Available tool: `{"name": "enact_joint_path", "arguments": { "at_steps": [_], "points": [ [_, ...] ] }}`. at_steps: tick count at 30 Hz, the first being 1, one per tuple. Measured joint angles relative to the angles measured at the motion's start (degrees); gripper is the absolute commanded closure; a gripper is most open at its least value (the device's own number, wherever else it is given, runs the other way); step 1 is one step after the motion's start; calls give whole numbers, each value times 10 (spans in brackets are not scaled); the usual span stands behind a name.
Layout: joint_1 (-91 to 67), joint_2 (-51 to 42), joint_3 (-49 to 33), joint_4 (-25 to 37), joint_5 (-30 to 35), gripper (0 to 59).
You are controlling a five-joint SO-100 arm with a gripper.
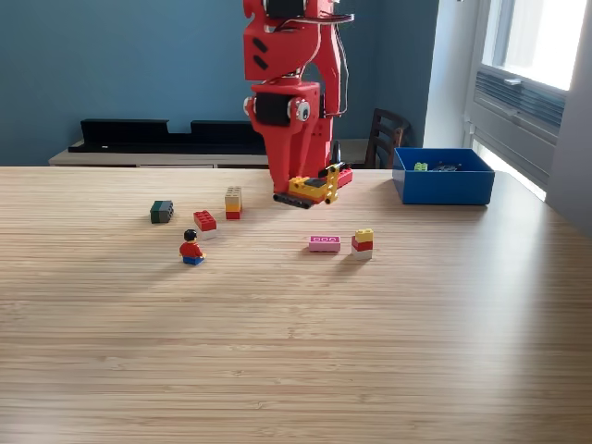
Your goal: Grasp a lego block and put it in the bin.
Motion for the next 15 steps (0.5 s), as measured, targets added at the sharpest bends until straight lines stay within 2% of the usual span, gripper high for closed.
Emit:
{"name": "enact_joint_path", "arguments": {
  "at_steps": [9, 15],
  "points": [
    [-193, 0, -91, 80, -76, 585],
    [-352, 0, -105, 107, -115, 585]
  ]
}}
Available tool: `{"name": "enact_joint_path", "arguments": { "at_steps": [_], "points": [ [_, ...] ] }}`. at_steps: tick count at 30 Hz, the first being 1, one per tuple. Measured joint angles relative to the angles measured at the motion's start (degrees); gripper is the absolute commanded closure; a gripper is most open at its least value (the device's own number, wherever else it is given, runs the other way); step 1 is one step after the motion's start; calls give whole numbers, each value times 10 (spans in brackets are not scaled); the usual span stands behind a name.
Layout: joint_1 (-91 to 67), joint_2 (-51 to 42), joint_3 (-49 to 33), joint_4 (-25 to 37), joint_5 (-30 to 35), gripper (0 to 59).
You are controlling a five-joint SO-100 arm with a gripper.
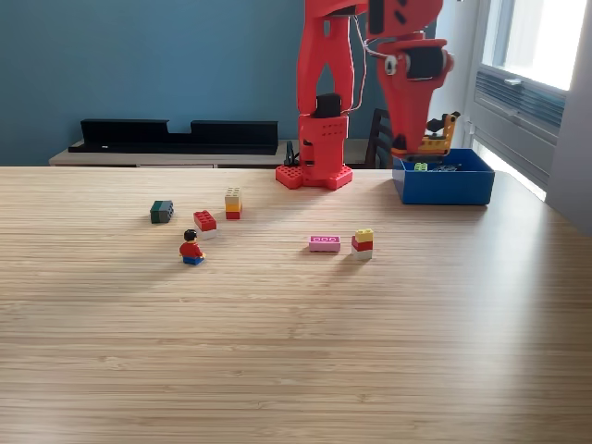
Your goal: Grasp a lego block and put it in the bin.
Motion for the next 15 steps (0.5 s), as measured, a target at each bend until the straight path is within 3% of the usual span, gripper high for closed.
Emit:
{"name": "enact_joint_path", "arguments": {
  "at_steps": [15],
  "points": [
    [-380, 0, 0, 0, -81, 585]
  ]
}}
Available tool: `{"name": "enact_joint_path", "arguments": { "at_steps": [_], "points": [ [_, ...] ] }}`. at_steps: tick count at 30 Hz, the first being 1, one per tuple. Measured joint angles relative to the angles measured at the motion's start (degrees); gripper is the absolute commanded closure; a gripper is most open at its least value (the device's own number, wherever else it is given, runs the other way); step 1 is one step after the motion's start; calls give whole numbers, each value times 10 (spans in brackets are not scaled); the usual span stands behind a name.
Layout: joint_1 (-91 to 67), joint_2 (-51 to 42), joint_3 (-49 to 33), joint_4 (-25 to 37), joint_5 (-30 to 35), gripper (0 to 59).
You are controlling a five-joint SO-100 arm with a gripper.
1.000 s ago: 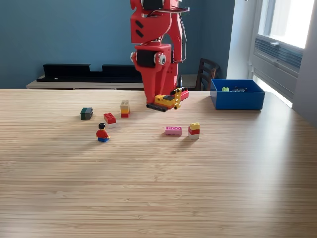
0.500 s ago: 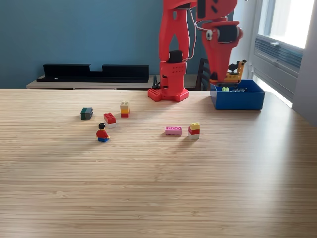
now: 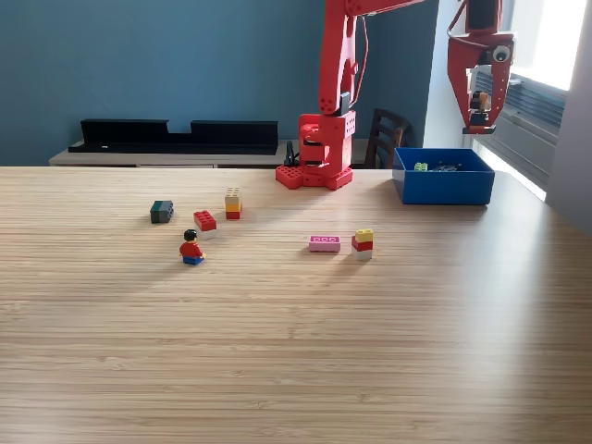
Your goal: Grasp a lego block and put it in the bin.
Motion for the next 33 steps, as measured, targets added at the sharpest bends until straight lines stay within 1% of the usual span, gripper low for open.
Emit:
{"name": "enact_joint_path", "arguments": {
  "at_steps": [3, 8, 9, 11, 13, 16, 19, 23, 25, 28, 29, 33],
  "points": [
    [-34, 0, 0, 0, -10, 585],
    [-48, 0, 0, 0, -18, 583],
    [-49, 0, 0, 0, -19, 561],
    [-50, 0, 0, 0, -25, 485],
    [-50, 0, 0, 0, -29, 436],
    [-50, 0, 0, 0, -38, 396],
    [-54, 0, 0, 0, -44, 382],
    [-58, 0, 0, 0, -47, 395],
    [-57, 0, 0, 0, -47, 424],
    [-55, 0, 0, 0, -47, 551],
    [-52, 0, 0, 0, -47, 585],
    [-17, 0, 0, 0, -41, 585]
  ]
}}
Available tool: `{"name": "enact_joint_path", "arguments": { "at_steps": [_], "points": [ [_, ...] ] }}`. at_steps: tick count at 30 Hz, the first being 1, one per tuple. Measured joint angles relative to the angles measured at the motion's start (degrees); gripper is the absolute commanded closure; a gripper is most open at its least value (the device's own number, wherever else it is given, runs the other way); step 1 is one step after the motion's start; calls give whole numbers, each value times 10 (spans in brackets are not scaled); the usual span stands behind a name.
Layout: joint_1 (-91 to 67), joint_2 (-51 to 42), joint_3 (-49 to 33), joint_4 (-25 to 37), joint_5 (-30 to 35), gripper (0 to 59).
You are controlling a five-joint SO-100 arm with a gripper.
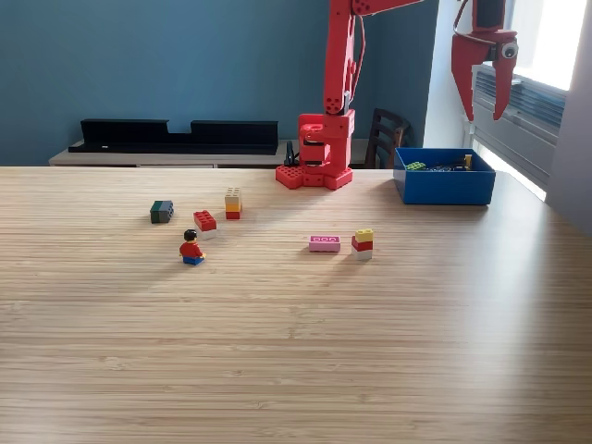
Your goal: Grasp a lego block and put it in the bin.
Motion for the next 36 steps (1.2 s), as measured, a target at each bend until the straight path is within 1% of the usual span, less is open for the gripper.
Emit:
{"name": "enact_joint_path", "arguments": {
  "at_steps": [5, 11, 15, 19, 24, 31, 36],
  "points": [
    [110, 0, -11, 0, 40, 585],
    [285, 0, -33, 0, 83, 585],
    [410, 0, -33, -1, 98, 585],
    [514, 0, -21, -33, 99, 585],
    [613, 0, -15, -62, 73, 585],
    [674, 0, -15, -80, 56, 585],
    [688, 0, 4, -94, 56, 585]
  ]
}}
